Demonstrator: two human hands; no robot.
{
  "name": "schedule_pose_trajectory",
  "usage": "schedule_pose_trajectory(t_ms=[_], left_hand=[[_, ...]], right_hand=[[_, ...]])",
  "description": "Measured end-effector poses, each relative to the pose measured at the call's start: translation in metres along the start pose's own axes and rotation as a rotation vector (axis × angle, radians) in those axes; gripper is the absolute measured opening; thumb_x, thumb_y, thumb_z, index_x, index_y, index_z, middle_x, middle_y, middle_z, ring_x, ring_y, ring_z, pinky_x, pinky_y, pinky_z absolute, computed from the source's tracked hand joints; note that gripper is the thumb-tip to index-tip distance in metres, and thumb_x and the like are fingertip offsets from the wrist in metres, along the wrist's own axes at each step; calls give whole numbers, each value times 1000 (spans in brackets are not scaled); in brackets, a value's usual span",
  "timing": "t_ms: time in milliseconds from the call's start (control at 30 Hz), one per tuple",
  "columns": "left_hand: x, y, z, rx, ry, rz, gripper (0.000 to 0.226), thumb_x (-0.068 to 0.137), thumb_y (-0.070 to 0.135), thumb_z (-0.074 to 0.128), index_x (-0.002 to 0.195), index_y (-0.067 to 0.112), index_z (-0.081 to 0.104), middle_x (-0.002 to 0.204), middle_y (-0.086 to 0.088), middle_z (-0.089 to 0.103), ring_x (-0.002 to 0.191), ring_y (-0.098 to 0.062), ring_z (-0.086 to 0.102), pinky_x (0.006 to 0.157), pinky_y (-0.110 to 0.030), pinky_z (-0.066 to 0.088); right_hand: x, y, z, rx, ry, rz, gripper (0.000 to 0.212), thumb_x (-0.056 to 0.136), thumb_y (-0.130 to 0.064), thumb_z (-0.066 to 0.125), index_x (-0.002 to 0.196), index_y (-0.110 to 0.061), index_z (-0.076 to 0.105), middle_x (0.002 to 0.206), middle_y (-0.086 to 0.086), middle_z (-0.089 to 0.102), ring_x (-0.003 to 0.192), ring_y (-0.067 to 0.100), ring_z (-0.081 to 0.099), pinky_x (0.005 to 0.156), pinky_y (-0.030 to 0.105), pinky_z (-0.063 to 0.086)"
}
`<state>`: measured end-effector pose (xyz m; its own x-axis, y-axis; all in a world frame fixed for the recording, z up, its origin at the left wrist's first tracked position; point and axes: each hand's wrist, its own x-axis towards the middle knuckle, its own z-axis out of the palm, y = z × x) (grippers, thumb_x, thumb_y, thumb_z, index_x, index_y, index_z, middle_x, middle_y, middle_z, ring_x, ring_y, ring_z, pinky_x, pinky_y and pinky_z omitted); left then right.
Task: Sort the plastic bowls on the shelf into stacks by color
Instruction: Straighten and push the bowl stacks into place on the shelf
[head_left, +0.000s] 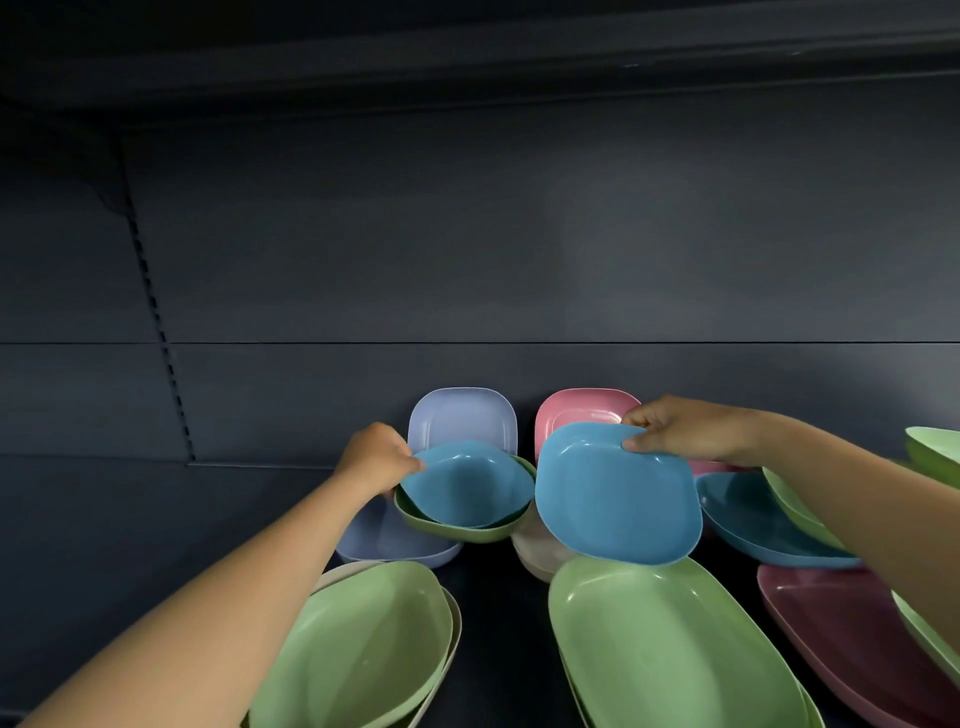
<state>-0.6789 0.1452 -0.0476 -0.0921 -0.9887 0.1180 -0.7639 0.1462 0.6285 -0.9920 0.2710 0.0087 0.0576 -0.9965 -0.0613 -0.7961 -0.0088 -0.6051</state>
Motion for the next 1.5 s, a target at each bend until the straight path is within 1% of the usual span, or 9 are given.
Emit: schedule_pose_trajectory(t_ms=[100,267,500,633,733,900,1000,1200,1500], left_hand=[[-1,-2,-4,-14,-6,15,16,79,17,71,77,2,70,73,-10,68,48,-20,59,60,-26,51],[1,-2,-6,-31,75,71,16,78,15,67,67,16,55,67,-6,49,60,-17,42,60,-24,37],[-6,-1,-28,-273,243,36,12,86,14,58,75,11,58,73,-4,61,63,-19,55,55,-23,44],[-15,-21,-43,-524,218,-73,9,92,6,49,101,7,53,78,-9,60,45,-17,56,39,-21,39],[-27,-42,-63,-787,91,-171,17,93,-3,49,107,5,53,79,-8,62,40,-8,60,36,-14,41],[-49,-101,-122,-961,40,-245,17,88,-6,57,103,-1,56,90,-12,64,69,-17,63,43,-15,48],[-60,-151,-170,-945,87,-279,10,88,-7,55,91,2,55,101,-13,61,73,-19,61,41,-17,49],[-82,-259,-264,-864,159,-296,14,89,-2,55,80,9,53,85,-6,61,68,-15,56,53,-22,46],[-108,-397,-378,-840,271,-346,10,91,2,57,97,9,54,98,-7,62,83,-20,61,67,-26,52]], right_hand=[[2,-2,1,21,53,23,18,96,-23,53,93,-9,65,85,1,68,75,14,62,75,28,47],[3,-1,2,103,89,50,18,96,-22,52,90,-13,66,83,3,71,74,15,65,70,27,48],[7,-18,9,316,120,74,16,94,-19,57,105,-18,69,97,8,74,92,27,70,83,40,53],[18,-50,24,394,164,86,16,94,-12,56,105,-14,68,90,9,71,76,23,65,57,22,50],[32,-85,41,450,202,87,19,93,-9,56,110,-2,64,97,13,70,83,26,65,67,30,53],[44,-170,91,537,168,31,10,90,-9,61,98,-6,65,91,9,70,78,21,65,64,29,51],[52,-229,133,545,108,-27,9,88,-12,65,95,-8,67,90,6,72,77,19,68,62,27,52],[75,-350,223,541,65,-105,15,86,-16,67,98,-8,70,94,8,74,81,22,69,68,31,52],[112,-493,345,615,59,-143,15,86,-17,68,100,-13,71,100,4,73,94,22,68,83,37,53]])
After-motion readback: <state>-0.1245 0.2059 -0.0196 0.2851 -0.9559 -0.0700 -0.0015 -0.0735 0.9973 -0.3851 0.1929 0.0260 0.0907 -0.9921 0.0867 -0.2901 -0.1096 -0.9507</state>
